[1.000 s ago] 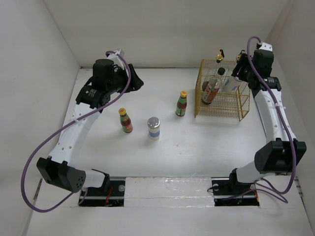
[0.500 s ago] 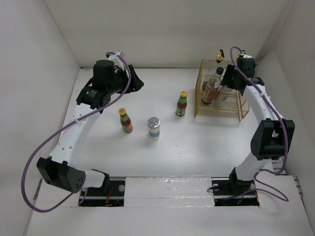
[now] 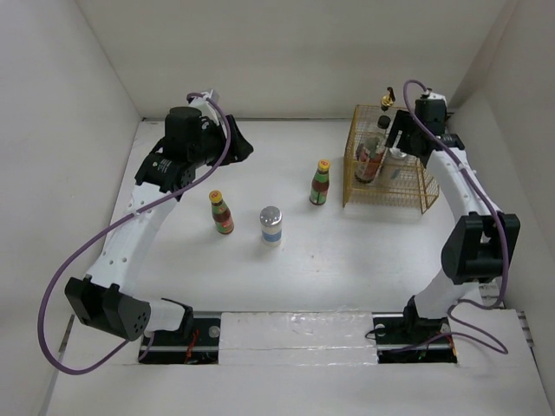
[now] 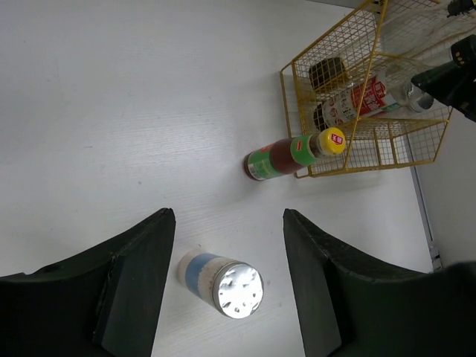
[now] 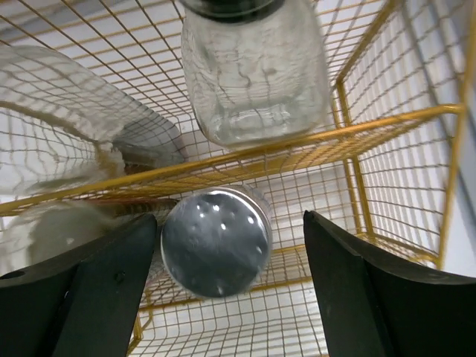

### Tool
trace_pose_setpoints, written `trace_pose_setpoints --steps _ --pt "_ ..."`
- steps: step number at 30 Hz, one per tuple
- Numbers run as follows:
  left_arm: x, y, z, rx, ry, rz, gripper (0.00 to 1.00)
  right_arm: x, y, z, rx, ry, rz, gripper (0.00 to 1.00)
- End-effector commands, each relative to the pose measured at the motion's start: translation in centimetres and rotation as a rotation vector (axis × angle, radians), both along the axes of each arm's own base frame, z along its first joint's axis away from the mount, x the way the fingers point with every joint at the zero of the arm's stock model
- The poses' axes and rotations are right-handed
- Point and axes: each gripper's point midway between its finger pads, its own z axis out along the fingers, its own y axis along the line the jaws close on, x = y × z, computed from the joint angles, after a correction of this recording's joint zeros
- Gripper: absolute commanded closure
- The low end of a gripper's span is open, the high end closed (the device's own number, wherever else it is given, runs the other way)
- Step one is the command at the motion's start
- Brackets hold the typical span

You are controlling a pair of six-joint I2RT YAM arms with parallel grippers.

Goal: Organize the condiment bottles

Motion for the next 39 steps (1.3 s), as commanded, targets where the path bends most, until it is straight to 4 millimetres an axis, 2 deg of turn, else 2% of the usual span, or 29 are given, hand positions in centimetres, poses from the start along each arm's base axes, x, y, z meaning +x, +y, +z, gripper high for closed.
trace_pose_setpoints --steps 1,3,4,5,7,8,9,10,12,13,14,15,16,17,18,19,20,21,22,23,26,28,32,34,36,37,39 --pt "-0.1 0.2 3.1 -0.029 -0.09 0.01 0.44 -1.5 -0.9 8.7 -0.027 -0.202 -0.063 0.14" --pt "0.1 0.1 3.5 -0.032 -0.097 0.01 0.44 -2.4 -1.3 9.7 -0.039 -0.236 -0.086 0.14" --pt "0.1 0.1 4.2 -0.037 -0.112 0.01 0.44 -3.5 -1.5 10.2 -0.043 -0.249 -0.095 0.14" --pt "0.1 0.1 4.2 -0.037 -0.112 0.01 0.44 -4.1 -1.5 10.4 -0.042 -0.256 -0.095 0.19" --pt "0.1 0.3 5.2 -0.039 -0.131 0.021 0.44 -5.2 -0.2 11.1 -0.036 -0.281 -0.062 0.32" --pt "0.4 0.3 4.9 -0.028 -0.126 0.018 0.44 -6.5 0.5 11.6 -0.043 -0.308 -0.029 0.51" --pt "0.5 0.7 4.9 -0.017 -0.125 0.042 0.47 -6.9 2.2 11.9 -0.03 -0.335 0.041 0.63" --pt "0.5 0.8 4.9 -0.014 -0.126 0.05 0.5 -7.2 4.9 12.9 -0.02 -0.4 0.123 0.71" --pt "0.6 1.1 5.2 -0.003 -0.133 0.057 0.55 -9.0 7.9 12.0 -0.03 -0.409 0.256 0.9" --pt "0.6 1.1 5.2 -0.003 -0.133 0.057 0.57 -9.4 10.3 11.3 -0.013 -0.395 0.355 0.91" --pt "0.5 1.1 5.6 -0.006 -0.142 0.057 0.62 -10.7 13.5 10.9 0.0 -0.382 0.464 0.91" --pt "0.5 1.1 5.6 -0.006 -0.142 0.057 0.66 -11.5 15.4 10.6 -0.001 -0.372 0.542 0.87" --pt "0.4 1.1 5.8 -0.006 -0.142 0.057 0.68 -12.2 17.5 10.0 0.008 -0.353 0.622 0.76" --pt "0.5 1.3 5.8 -0.002 -0.143 0.067 0.7 -14.2 21.4 10.0 0.036 -0.353 0.742 0.62" --pt "0.5 1.3 5.8 -0.002 -0.143 0.067 0.73 -15.4 22.7 8.8 0.023 -0.325 0.786 0.48" --pt "0.5 1.3 5.8 0.005 -0.147 0.064 0.75 -16.1 24.3 8.4 0.022 -0.326 0.82 0.17" --pt "0.5 1.3 6.2 0.001 -0.157 0.064 0.75 -16.8 25.9 7.9 0.023 -0.325 0.858 0.06" --pt "0.8 1.4 6.3 0.006 -0.154 0.072 0.75 -18.6 28.5 7.7 0.041 -0.323 0.944 0.0" --pt "0.7 1.5 6.7 0.013 -0.163 0.068 0.75 -19.0 30.1 6.2 0.034 -0.291 0.996 0.0" --pt "0.9 1.4 6.4 0.019 -0.147 0.068 0.67 -20.4 32.3 5.8 0.05 -0.276 1.07 0.0" --pt "1.2 1.7 7.2 0.024 -0.161 0.074 0.54 -20.9 34.9 3.6 0.021 -0.213 1.127 0.0" --pt "1.4 1.7 7.8 0.02 -0.171 0.074 0.44 -20.9 36.2 3.4 0.03 -0.22 1.136 0.0" --pt "1.4 1.7 6.9 0.031 -0.142 0.073 0.41 -20.6 38.6 1.0 0.021 -0.166 1.194 0.0" --pt "1.0 1.8 6.8 0.031 -0.141 0.073 0.41 -20.0 38.8 0.0 -0.015 -0.153 1.163 0.0" --pt "0.8 1.9 6.2 0.034 -0.135 0.073 0.41 -19.3 39.5 -0.3 -0.023 -0.152 1.152 0.0" --pt "0.5 1.7 6.8 0.016 -0.149 0.069 0.41 -19.2 39.6 -0.8 -0.027 -0.142 1.153 0.0" --pt "0.6 1.5 5.9 0.018 -0.132 0.06 0.41 -18.2 40.3 -0.3 -0.025 -0.188 1.128 0.0"
